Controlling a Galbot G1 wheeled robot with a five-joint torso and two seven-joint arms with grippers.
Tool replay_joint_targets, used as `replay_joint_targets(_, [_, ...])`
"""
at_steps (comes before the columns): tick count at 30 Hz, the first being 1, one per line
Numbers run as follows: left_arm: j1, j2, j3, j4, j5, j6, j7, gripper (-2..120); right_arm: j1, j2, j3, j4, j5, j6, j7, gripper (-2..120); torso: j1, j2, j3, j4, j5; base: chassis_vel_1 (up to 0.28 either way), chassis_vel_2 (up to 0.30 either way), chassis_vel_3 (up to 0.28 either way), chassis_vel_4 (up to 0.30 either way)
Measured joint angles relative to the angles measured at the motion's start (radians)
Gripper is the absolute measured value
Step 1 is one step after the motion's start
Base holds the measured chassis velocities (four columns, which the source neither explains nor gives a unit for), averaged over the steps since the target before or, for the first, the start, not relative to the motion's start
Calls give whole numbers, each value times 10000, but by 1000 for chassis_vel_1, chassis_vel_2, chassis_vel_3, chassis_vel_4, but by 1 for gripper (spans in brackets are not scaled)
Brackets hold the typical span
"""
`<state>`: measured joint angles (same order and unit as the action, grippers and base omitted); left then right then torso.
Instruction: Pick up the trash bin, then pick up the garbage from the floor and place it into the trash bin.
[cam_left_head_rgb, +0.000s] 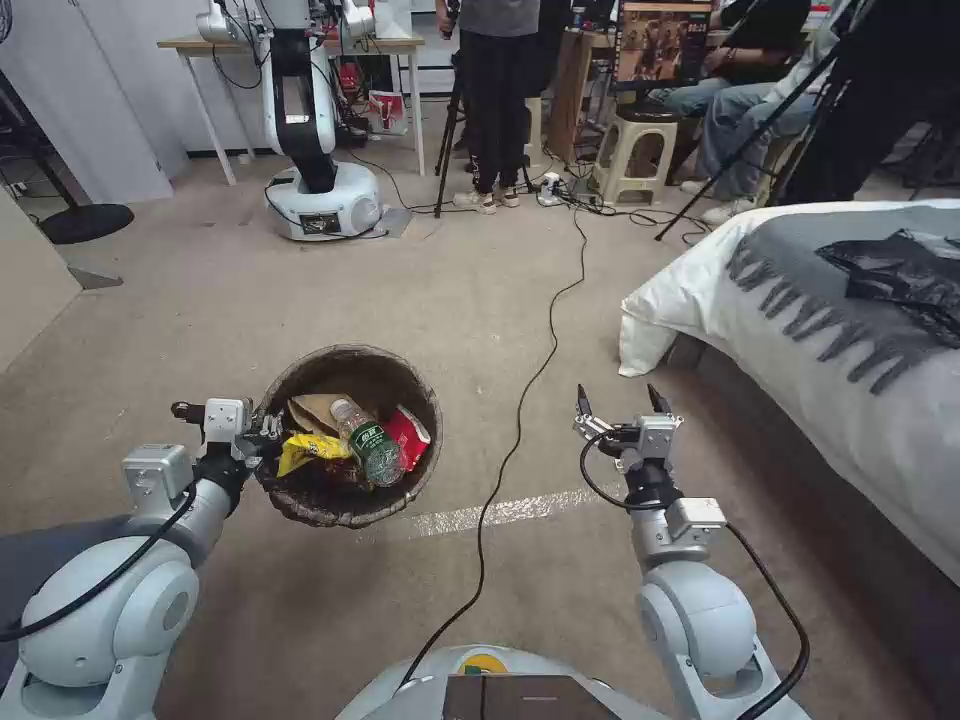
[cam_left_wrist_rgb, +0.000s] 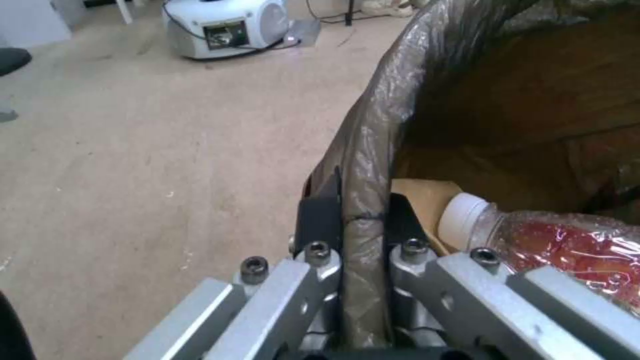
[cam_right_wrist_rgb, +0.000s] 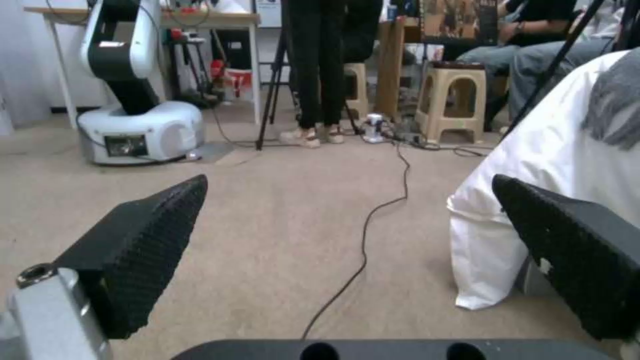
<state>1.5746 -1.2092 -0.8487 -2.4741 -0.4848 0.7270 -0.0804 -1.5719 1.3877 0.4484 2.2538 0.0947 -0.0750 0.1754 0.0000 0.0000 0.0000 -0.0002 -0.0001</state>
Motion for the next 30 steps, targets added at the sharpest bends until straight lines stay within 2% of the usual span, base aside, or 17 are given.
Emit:
replay_joint_targets(19, [136, -225, -18, -112, -29, 21, -238, 2, -75, -47, 30, 4, 28, -6, -4, 100, 0, 0, 0, 2, 1, 0, 0, 0, 0])
replay_joint_targets(22, [166, -304, -10, -197, -670, 70, -1051, 2, -85, -51, 29, 11, 35, 2, -3, 100, 0, 0, 0, 2, 1, 0, 0, 0, 0])
replay_joint_targets(30, [403, -508, -84, -200, -1138, 78, -1904, 2, -170, -58, 88, 68, 43, 14, -6, 100, 0, 0, 0, 3, 1, 0, 0, 0, 0])
